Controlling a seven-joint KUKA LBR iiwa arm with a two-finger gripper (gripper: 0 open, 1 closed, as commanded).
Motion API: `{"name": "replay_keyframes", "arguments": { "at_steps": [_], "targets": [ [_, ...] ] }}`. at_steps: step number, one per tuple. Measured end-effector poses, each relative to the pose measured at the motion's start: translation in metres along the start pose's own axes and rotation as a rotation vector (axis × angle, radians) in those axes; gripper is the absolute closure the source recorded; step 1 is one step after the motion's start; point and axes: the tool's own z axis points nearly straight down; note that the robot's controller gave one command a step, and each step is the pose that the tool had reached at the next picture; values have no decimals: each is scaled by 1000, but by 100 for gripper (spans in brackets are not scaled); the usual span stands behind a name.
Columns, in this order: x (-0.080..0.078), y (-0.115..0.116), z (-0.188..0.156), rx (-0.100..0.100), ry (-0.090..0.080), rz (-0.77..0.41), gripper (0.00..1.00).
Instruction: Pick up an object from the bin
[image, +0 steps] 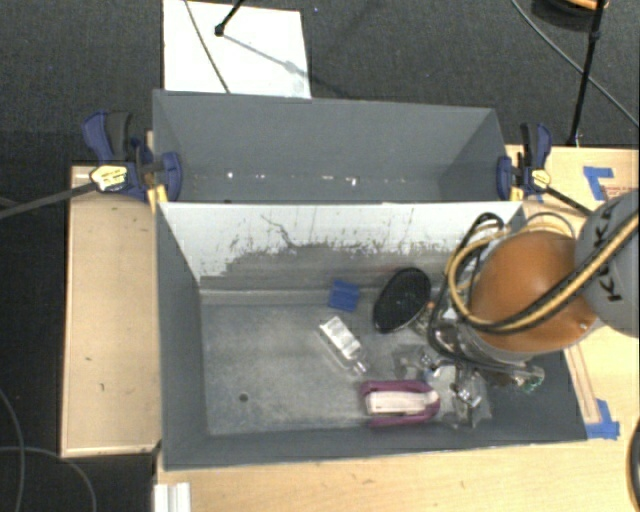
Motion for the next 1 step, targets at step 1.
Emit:
{"name": "replay_keyframes", "arguments": {
  "at_steps": [1],
  "targets": [
    [-53,-42,28,-1,4,89,0]
  ]
}}
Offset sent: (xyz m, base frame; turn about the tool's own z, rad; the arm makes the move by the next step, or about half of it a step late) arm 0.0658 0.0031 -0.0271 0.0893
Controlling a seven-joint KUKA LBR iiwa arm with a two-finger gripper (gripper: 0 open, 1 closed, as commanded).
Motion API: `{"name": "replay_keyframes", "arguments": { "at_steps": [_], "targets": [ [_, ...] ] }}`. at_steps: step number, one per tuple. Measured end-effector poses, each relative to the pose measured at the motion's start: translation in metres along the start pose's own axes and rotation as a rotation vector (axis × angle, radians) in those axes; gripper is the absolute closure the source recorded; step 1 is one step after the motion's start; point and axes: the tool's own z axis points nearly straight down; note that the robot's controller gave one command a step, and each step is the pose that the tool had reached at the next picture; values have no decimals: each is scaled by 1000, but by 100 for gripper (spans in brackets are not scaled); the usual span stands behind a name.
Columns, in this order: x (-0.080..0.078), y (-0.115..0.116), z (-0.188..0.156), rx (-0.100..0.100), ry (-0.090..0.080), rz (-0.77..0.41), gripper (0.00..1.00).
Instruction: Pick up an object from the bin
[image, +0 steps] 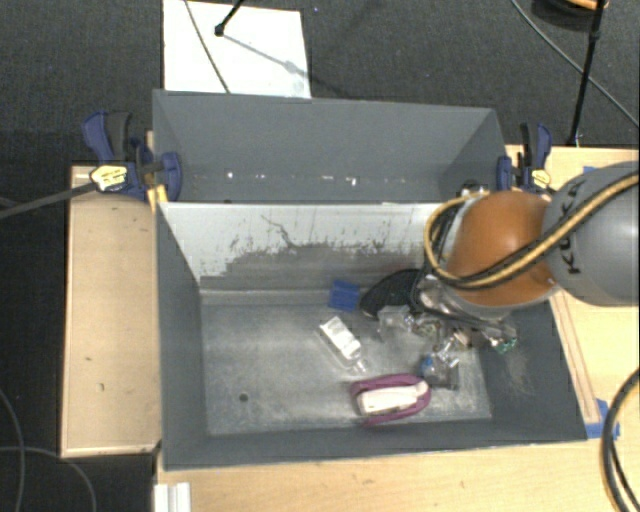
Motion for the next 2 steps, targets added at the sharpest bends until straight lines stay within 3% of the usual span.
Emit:
{"name": "replay_keyframes", "arguments": {
  "at_steps": [1,2],
  "targets": [
    [26,62,-9,-1,0,141,0],
    [-58,16,-14,2,-5,213,0]
  ]
}}
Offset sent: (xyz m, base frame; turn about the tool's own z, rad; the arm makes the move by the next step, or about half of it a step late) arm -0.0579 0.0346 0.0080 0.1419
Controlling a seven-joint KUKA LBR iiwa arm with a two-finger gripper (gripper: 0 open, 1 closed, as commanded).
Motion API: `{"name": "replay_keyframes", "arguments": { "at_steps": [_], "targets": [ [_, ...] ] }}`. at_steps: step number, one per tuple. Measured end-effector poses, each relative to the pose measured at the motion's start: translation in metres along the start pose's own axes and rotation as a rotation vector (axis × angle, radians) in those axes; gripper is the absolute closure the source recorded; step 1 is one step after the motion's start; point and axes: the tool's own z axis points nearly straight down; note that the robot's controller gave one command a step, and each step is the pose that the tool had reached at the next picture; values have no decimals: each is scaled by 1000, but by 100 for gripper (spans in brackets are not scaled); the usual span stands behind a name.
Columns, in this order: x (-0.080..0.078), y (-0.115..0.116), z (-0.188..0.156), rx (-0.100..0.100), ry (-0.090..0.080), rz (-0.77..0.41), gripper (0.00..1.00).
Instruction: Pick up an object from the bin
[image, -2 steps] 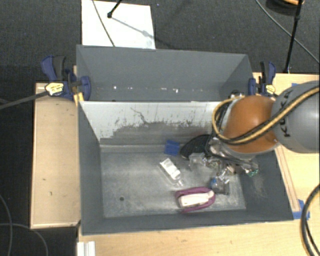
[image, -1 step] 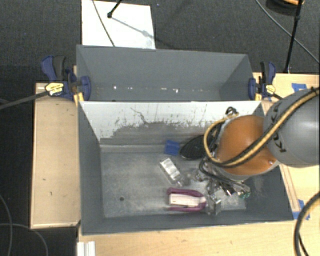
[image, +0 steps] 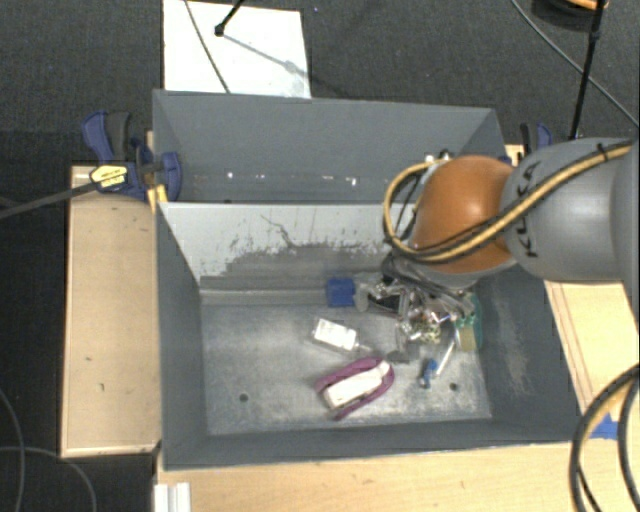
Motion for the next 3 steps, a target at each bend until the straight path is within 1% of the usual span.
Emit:
{"name": "replay_keyframes", "arguments": {
  "at_steps": [1,2,3],
  "targets": [
    [112,-17,-5,-3,11,-174,0],
    [53,-103,-18,0,4,-459,0],
    [42,-94,14,-9,11,-374,0]
  ]
}}
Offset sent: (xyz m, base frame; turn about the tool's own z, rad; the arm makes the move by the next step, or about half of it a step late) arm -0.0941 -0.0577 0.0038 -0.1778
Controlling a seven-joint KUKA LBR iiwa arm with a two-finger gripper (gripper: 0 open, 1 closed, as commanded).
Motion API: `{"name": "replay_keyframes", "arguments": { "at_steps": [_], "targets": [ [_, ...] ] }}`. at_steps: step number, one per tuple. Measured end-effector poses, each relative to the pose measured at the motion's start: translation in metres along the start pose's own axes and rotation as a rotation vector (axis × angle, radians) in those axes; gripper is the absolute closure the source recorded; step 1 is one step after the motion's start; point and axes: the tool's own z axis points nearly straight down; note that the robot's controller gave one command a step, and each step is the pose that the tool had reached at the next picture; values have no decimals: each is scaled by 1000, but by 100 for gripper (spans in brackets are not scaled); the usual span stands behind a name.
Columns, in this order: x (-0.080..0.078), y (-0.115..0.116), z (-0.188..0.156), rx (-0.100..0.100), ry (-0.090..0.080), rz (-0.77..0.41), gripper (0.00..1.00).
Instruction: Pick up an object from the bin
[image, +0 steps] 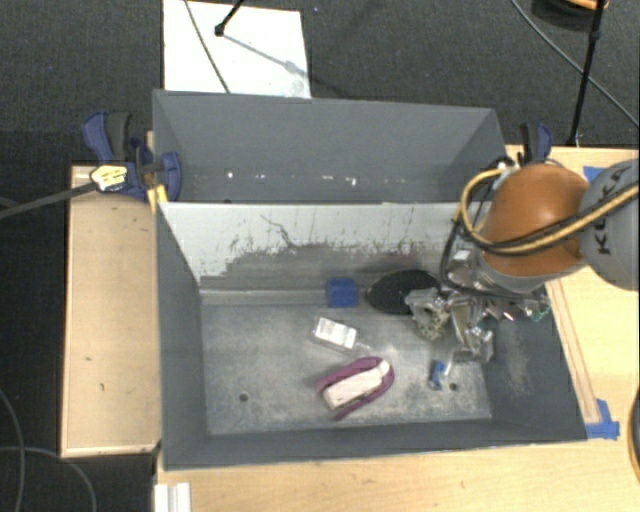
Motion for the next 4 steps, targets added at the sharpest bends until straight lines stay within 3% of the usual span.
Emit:
{"name": "replay_keyframes", "arguments": {
  "at_steps": [1,2,3,4],
  "targets": [
    [-2,0,-2,1,-5,3,100],
    [7,2,-124,14,-9,-29,100],
    [31,-13,-61,2,-2,169,100],
    [30,-13,-63,5,-5,170,0]
  ]
}}
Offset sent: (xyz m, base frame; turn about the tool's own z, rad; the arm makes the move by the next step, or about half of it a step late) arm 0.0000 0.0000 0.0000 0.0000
